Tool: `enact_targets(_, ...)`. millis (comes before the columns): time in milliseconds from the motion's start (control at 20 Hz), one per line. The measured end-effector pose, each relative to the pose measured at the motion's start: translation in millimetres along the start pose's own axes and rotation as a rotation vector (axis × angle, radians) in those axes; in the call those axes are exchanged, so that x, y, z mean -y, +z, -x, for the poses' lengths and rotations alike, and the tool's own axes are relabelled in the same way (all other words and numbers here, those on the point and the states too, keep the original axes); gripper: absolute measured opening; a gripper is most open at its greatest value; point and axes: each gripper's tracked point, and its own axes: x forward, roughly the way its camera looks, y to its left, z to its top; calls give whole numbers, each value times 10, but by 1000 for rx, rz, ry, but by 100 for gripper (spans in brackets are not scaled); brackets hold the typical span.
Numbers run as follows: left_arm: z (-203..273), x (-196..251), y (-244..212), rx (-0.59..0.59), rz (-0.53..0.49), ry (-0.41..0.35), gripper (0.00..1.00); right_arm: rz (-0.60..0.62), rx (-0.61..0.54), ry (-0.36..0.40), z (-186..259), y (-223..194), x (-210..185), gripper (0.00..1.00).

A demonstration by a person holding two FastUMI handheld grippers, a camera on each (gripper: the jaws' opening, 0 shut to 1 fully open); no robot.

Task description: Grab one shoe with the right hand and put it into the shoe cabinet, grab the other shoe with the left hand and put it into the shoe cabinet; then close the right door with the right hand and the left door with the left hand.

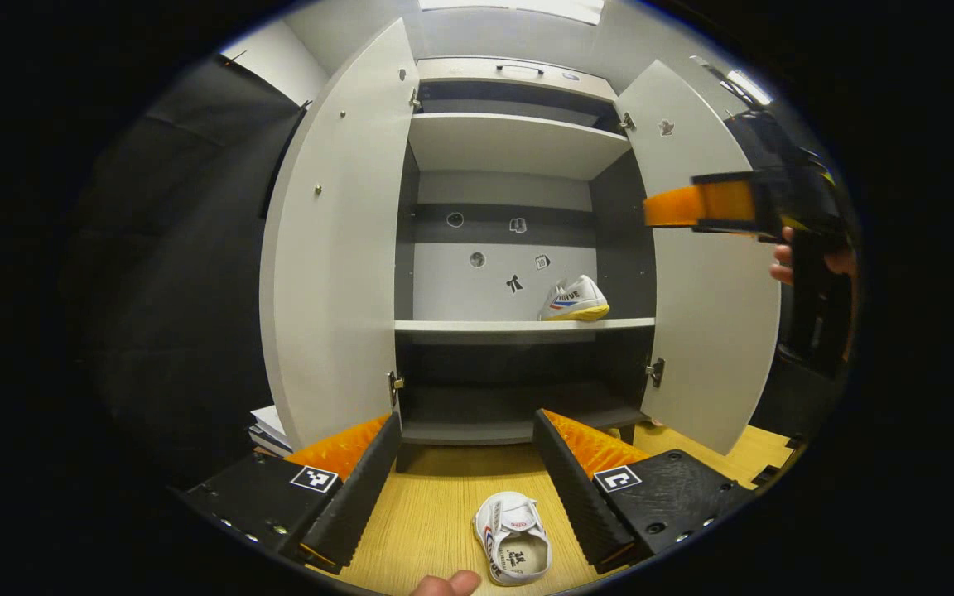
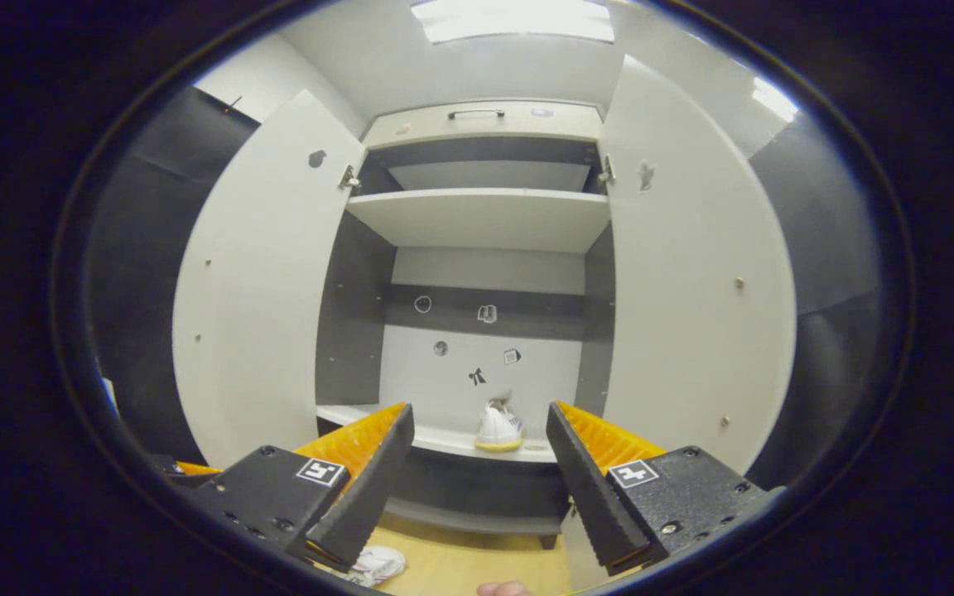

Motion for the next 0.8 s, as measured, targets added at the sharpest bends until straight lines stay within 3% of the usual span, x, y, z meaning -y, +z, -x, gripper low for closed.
enact_targets(100,33,37,-144,-31,-22,-9,96,34,8,-31,316,-163,50,100)
enact_targets(350,100,147,-761,-168,-68,-39,96,2,-114,-88,854,-714,174,100)
enact_targets(600,181,167,-1455,-347,-93,-54,96,2,-215,-130,992,-1087,441,100)
enact_targets(800,130,202,-1919,-467,-32,-92,96,21,-250,-151,1046,-1225,595,100)
